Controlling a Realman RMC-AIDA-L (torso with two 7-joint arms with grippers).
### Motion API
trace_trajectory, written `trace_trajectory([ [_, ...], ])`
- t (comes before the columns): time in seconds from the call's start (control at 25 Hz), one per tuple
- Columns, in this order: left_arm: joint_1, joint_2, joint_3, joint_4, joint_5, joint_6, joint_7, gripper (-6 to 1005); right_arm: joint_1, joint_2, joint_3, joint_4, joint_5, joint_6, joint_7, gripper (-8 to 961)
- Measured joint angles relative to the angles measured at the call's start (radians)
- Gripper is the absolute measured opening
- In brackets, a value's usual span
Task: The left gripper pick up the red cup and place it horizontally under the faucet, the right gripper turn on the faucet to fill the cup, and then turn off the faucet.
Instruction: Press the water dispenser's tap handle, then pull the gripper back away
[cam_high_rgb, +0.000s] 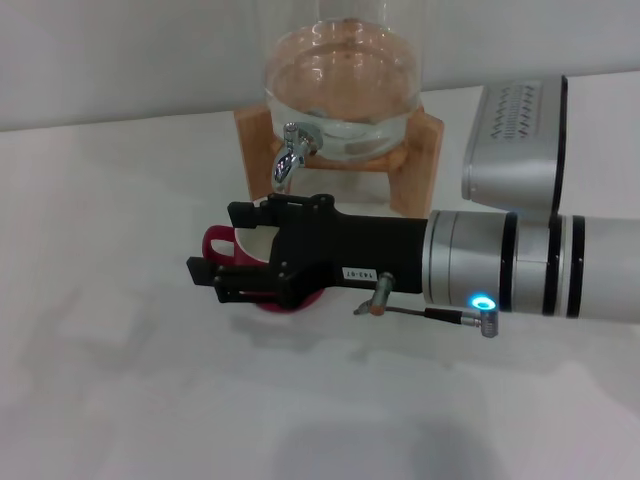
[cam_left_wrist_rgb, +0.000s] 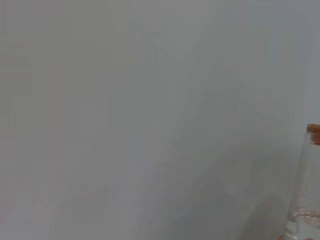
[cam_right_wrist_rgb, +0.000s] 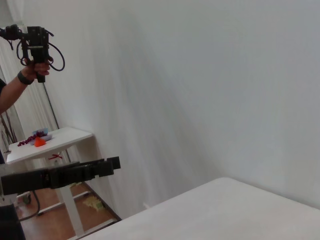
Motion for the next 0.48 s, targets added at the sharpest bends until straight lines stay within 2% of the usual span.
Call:
trace_trajectory([
  [0.36, -0.016, 0.0, 0.0, 0.0, 0.001, 0.002, 0.0, 835, 0.012, 0.0, -0.018, -0.001, 0.002, -0.03, 0.0, 778],
  [0.48, -0.019, 0.0, 0.0, 0.0, 0.001, 0.003, 0.0, 835, 0.036, 0.0, -0.045, -0.003, 0.0, -0.079, 0.0, 778],
])
